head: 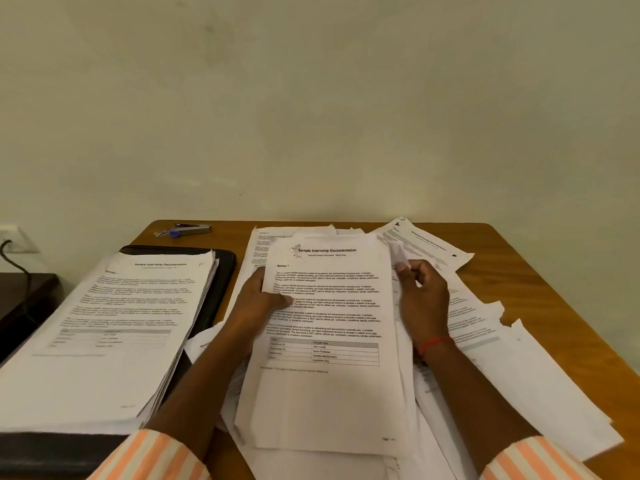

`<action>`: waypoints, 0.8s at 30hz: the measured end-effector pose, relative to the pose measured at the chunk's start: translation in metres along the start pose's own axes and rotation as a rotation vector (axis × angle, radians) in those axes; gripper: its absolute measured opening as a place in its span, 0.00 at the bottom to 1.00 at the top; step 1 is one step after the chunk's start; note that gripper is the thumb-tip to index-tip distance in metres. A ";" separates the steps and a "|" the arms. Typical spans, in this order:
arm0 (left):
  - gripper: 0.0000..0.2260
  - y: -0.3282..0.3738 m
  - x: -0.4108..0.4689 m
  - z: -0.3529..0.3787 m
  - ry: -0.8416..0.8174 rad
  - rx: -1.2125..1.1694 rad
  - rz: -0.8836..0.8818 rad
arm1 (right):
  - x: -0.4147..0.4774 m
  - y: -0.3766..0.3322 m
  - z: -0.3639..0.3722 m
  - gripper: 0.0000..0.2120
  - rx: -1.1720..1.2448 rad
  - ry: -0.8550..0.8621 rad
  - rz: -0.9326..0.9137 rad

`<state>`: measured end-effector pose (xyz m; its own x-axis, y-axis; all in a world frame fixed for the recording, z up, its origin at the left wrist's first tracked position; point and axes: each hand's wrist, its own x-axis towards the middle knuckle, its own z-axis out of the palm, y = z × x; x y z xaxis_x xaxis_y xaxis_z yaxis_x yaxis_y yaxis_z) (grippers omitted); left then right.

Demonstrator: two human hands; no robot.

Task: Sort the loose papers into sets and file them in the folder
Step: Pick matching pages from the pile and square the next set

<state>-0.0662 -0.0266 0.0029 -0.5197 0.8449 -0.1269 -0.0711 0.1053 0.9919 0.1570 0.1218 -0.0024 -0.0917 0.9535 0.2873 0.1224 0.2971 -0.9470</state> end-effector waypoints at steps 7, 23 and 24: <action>0.21 0.001 -0.003 0.007 -0.005 0.008 0.019 | -0.010 -0.008 0.003 0.15 0.120 -0.150 0.037; 0.15 0.057 -0.052 0.023 0.440 -0.077 0.765 | -0.032 -0.046 0.004 0.14 0.226 -0.245 -0.264; 0.15 0.057 -0.053 0.025 0.428 -0.085 0.762 | -0.033 -0.048 0.005 0.14 0.220 -0.229 -0.280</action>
<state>-0.0211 -0.0520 0.0661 -0.7253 0.3979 0.5619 0.3713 -0.4612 0.8059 0.1493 0.0758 0.0326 -0.3122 0.7940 0.5216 -0.1501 0.5009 -0.8524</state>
